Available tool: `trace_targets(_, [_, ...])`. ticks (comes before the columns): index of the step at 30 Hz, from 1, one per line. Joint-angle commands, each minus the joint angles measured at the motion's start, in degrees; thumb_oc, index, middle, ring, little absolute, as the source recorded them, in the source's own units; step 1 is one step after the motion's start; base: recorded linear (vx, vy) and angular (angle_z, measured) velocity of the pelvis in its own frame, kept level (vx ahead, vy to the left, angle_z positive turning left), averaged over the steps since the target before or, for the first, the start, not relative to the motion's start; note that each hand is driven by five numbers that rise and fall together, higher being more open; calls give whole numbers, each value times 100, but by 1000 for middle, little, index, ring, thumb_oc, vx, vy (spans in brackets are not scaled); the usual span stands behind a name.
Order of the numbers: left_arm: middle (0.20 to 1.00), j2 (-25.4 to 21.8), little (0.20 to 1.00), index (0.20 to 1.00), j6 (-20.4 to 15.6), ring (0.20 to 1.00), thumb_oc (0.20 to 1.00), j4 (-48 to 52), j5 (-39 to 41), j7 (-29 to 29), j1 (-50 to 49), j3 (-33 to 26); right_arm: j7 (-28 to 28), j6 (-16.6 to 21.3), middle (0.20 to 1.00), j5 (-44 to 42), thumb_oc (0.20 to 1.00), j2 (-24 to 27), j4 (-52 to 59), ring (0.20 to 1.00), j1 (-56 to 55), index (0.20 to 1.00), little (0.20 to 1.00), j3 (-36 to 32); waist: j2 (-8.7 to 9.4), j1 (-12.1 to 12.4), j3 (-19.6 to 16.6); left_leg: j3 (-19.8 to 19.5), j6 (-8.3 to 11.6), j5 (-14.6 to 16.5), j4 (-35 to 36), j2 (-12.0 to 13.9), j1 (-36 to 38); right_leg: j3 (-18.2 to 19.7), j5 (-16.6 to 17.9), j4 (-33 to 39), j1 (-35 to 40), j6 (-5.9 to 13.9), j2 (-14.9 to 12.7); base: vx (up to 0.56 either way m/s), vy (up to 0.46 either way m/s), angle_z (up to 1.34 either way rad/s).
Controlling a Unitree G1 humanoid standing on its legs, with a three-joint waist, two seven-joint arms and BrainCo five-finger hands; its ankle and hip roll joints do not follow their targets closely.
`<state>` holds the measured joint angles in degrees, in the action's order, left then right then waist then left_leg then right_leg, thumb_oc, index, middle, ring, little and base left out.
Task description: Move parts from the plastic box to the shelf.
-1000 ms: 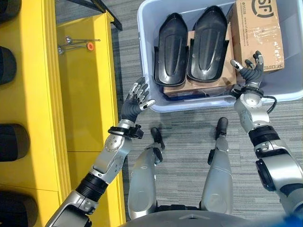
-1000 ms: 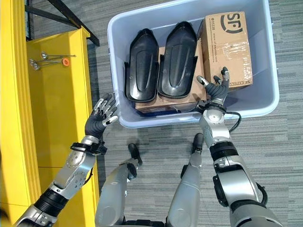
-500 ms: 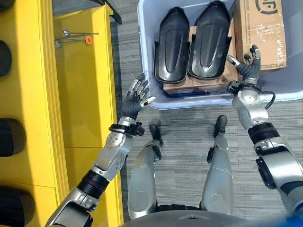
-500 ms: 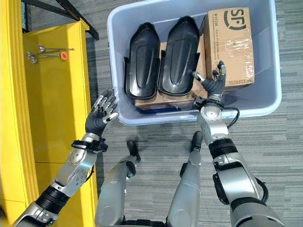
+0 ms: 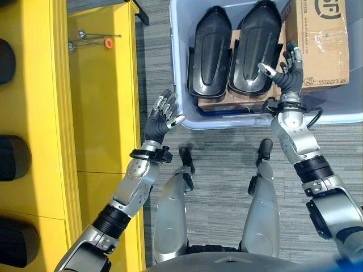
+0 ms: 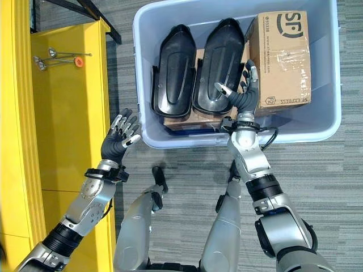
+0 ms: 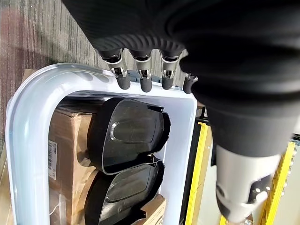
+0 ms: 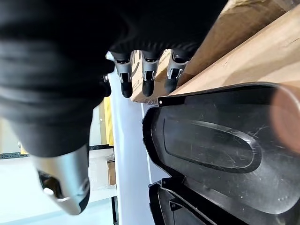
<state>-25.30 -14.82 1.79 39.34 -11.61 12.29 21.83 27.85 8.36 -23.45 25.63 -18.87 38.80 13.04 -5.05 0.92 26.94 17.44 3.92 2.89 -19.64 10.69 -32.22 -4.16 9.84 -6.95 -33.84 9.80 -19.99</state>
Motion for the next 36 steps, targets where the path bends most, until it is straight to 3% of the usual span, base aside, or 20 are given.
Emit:
trace_targets(1, [1000, -298, 1000, 1000, -287, 1000, 1000, 552, -46, -32, -307, -282, 82, 273, 1000, 169, 1000, -6, 337, 1000, 11, 1000, 1000, -248, 183, 75, -195, -526, 225, -196, -55, 232, -258, 218, -553, -571, 243, 57, -177, 0, 0, 0])
trace_targets(7, [1000, -293, 1000, 1000, -277, 1000, 1000, 558, -36, -31, -335, -260, 108, 233, 1000, 60, 1000, -44, -40, 1000, 55, 1000, 1000, -288, 167, 68, -163, -534, 226, -195, -63, 218, -279, 252, -549, -568, 214, 52, -163, 11, -1, 2])
trace_targets(8, [1000, -316, 1000, 1000, -282, 1000, 1000, 569, -15, -20, -340, -232, 128, 261, 1000, -120, 1000, -75, -393, 1000, 185, 1000, 1000, -296, 143, 104, -177, -568, 285, -59, -69, 219, -227, 261, -672, -583, 259, 78, -150, 57, 6, 0])
trace_targets(13, [1000, -348, 1000, 1000, -296, 1000, 1000, 556, 6, -4, -292, -174, 121, 221, 1000, -400, 1000, -68, -1273, 1000, 623, 1000, 1000, -228, 125, 122, -76, -522, 218, -201, -62, 215, -314, 298, -543, -596, 126, 42, -129, -18, -1, 0])
trace_targets(14, [1000, -355, 1000, 1000, -294, 1000, 1000, 542, 5, -3, -279, -150, 103, 209, 1000, -444, 1000, -75, -1435, 1000, 724, 1000, 1000, -187, 115, 141, -87, -559, 271, -60, -74, 215, -267, 305, -661, -631, 151, 71, -115, 0, 0, 0])
trace_targets(15, [1000, -357, 1000, 1000, -301, 1000, 1000, 535, 6, -7, -270, -157, 83, 209, 1000, -462, 1000, -58, -1469, 1000, 765, 1000, 1000, -175, 117, 124, -47, -520, 211, -200, -70, 213, -336, 311, -536, -617, 83, 41, -116, 0, 0, 0])
trace_targets(17, [1000, -362, 1000, 1000, -305, 1000, 1000, 518, 11, -13, -257, -147, 65, 189, 1000, -489, 1000, -42, -1605, 1000, 845, 1000, 1000, -131, 111, 144, -59, -553, 264, -64, -72, 219, -297, 298, -659, -641, 116, 74, -111, 0, 0, 0])
trace_targets(18, [1000, -365, 1000, 1000, -314, 1000, 1000, 523, 8, -27, -244, -151, 61, 186, 1000, -506, 1000, -40, -1687, 1000, 905, 1000, 1000, -114, 108, 134, -15, -516, 204, -207, -68, 219, -369, 295, -532, -630, 46, 46, -116, 0, 0, 0])
trace_targets(20, [1000, -371, 1000, 1000, -319, 1000, 1000, 532, 8, -32, -223, -152, 52, 180, 1000, -520, 1000, -43, -1768, 1000, 986, 1000, 1000, -72, 97, 137, 5, -517, 204, -208, -75, 224, -385, 300, -530, -641, 25, 47, -113, -3, 2, 2])
trace_targets(21, [1000, -376, 1000, 1000, -324, 1000, 1000, 535, 14, -30, -216, -138, 51, 172, 1000, -528, 1000, -32, -1831, 1000, 1031, 1000, 1000, -57, 89, 161, -14, -551, 263, -68, -84, 222, -333, 290, -656, -666, 69, 82, -110, 0, 0, 0])
trace_targets(22, [1000, -379, 1000, 1000, -342, 1000, 1000, 549, 26, -36, -206, -142, 37, 163, 1000, -534, 1000, -24, -1934, 1000, 1149, 1000, 1000, -8, 79, 160, 45, -511, 200, -209, -80, 213, -418, 290, -534, -668, -9, 56, -111, 81, -4, 1])
trace_targets(24, [1000, -393, 1000, 1000, -349, 1000, 1000, 565, 32, -48, -200, -128, 37, 151, 1000, -522, 1000, 1, -2022, 1000, 1257, 1000, 1000, 22, 66, 186, 34, -564, 258, -59, -100, 214, -373, 277, -670, -714, 30, 92, -109, 42, 0, 0])
trace_targets(28, [1000, -404, 1000, 1000, -374, 1000, 1000, 586, 31, -75, -149, -125, 43, 109, 1000, -481, 1000, 63, -2274, 1000, 1519, 1000, 1000, 130, 47, 223, 63, -575, 253, -92, -52, 196, -402, 231, -655, -713, 21, 104, -120, -16, -1, 0])
trace_targets(29, [1000, -404, 1000, 1000, -380, 1000, 1000, 592, 37, -79, -139, -124, 50, 105, 1000, -460, 1000, 83, -2291, 1000, 1560, 1000, 1000, 149, 50, 217, 95, -537, 196, -234, -35, 192, -462, 221, -530, -695, -33, 78, -124, 0, 0, 0])
trace_targets(30, [1000, -405, 1000, 1000, -385, 1000, 1000, 592, 30, -87, -132, -121, 55, 92, 1000, -428, 1000, 104, -2329, 1000, 1604, 1000, 1000, 177, 51, 230, 75, -578, 254, -93, -40, 188, -410, 212, -654, -711, 27, 111, -122, -72, -1, 0])
trace_targets(32, [1000, -395, 1000, 1000, -388, 1000, 1000, 590, 31, -92, -127, -127, 55, 72, 1000, -399, 1000, 131, -2374, 1000, 1638, 1000, 1000, 205, 60, 226, 116, -544, 193, -236, -31, 184, -487, 200, -529, -692, -25, 82, -123, -36, -1, 1])
trace_targets(36, [1000, -377, 1000, 1000, -398, 1000, 1000, 598, 41, -108, -116, -114, 78, 48, 1000, -352, 1000, 155, -2438, 1000, 1698, 1000, 1000, 234, 65, 249, 111, -601, 246, -68, -75, 182, -466, 163, -666, -740, 39, 114, -133, 73, 4, 2])
